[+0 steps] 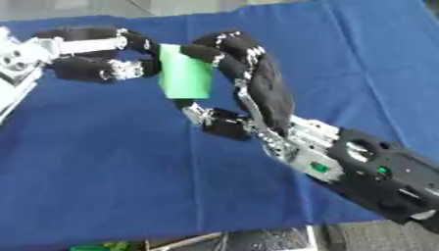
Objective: Pick up the objects with one hand, pass them to the other hand, and then place them into the box on the other side of the table.
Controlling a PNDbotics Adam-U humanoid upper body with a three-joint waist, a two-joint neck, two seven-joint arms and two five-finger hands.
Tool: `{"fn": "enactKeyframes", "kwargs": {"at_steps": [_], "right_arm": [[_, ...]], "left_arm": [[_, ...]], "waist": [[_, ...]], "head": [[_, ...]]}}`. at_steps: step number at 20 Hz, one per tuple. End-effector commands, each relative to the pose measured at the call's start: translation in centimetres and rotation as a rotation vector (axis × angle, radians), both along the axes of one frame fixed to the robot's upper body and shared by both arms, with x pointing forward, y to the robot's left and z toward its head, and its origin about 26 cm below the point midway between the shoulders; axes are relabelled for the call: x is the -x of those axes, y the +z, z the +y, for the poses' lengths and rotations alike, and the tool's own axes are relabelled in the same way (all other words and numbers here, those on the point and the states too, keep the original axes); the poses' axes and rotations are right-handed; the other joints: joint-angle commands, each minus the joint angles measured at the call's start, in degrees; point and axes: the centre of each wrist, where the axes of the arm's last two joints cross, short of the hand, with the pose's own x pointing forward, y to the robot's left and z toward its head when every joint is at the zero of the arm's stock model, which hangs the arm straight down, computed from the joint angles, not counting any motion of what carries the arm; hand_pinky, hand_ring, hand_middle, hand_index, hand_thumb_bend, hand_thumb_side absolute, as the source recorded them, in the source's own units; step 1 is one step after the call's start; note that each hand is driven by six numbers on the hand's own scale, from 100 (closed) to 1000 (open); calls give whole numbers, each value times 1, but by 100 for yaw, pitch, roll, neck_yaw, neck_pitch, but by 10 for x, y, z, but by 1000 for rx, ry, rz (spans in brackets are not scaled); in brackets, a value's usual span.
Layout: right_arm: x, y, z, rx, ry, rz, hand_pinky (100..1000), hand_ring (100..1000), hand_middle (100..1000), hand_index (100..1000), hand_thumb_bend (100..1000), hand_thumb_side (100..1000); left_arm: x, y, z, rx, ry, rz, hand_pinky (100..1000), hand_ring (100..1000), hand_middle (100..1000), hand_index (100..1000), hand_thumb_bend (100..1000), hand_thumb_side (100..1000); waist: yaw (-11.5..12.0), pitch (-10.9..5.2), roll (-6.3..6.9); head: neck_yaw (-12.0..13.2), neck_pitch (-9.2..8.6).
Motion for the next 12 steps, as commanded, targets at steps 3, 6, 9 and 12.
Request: {"fn": "enactKeyframes", "kwargs": {"at_steps": [3,6,9,12], "right_arm": [[1,4,2,15,-3,-26,628,619,617,623,100,187],[2,1,2,18,-14,-17,617,611,615,622,100,184],[4,-4,2,26,-36,-9,615,610,615,622,100,182],[6,-8,2,31,-50,-5,612,608,615,622,100,182]], "left_arm": [[5,12,-5,-1,-21,-31,1000,1000,750,911,217,1000],[11,14,-11,-16,-56,-44,1000,1000,759,910,621,1000],[19,14,-14,-69,-135,-70,1000,1000,765,911,740,1000],[23,15,-14,-111,-206,-86,1000,1000,765,907,774,1000]], "waist": [[3,-81,-20],[-5,-71,-19],[-1,-66,-21],[-5,-66,-24]], "head": [[-16,-2],[-27,27],[-50,61],[-50,81]]}}
